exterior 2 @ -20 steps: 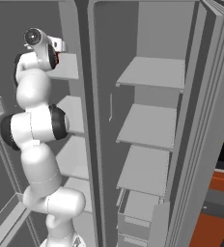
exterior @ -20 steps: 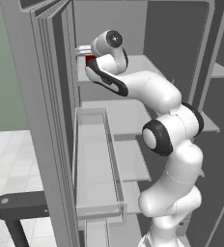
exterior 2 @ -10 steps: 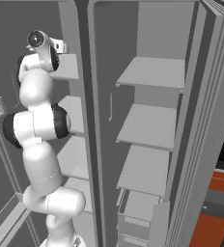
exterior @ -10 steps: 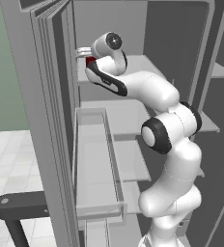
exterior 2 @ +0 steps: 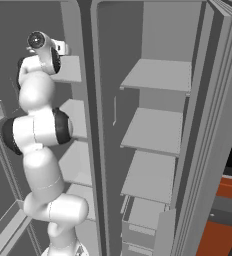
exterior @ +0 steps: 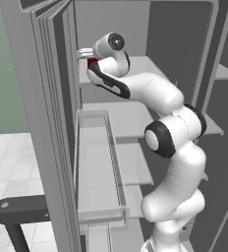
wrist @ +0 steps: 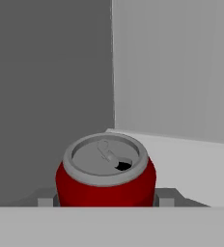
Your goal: Open the fridge, grab two sodas, and place both sodas inside the bowl with ice on the dining counter.
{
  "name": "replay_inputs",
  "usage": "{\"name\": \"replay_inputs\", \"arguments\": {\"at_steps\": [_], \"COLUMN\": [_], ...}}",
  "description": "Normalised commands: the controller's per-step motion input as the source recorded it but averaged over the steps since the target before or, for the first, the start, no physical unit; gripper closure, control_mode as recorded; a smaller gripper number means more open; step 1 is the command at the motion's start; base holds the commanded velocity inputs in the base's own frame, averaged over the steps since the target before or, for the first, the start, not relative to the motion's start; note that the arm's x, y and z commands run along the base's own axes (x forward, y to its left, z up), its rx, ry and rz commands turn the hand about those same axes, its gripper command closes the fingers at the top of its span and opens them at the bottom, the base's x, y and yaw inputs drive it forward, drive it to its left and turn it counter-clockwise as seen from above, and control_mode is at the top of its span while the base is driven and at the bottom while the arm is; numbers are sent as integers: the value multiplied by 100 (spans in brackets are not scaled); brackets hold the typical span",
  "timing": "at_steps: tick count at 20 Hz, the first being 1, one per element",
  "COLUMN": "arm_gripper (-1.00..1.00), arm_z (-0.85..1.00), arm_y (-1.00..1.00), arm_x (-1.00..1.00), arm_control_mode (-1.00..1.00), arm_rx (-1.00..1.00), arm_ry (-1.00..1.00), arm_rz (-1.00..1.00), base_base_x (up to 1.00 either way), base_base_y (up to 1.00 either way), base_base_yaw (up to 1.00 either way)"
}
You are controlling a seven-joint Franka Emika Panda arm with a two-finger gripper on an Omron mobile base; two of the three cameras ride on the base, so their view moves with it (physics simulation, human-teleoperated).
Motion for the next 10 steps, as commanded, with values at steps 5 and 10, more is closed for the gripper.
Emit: {"name": "replay_inputs", "arguments": {"at_steps": [5, 10], "arm_gripper": [100, 100], "arm_z": [-1, 12], "arm_y": [-11, -29], "arm_x": [-36, -42], "arm_control_mode": [-100, -100], "arm_rx": [0, 0], "arm_ry": [-2, -3], "arm_rz": [0, 0], "base_base_x": [0, 0], "base_base_y": [0, 0], "base_base_yaw": [0, 0]}}
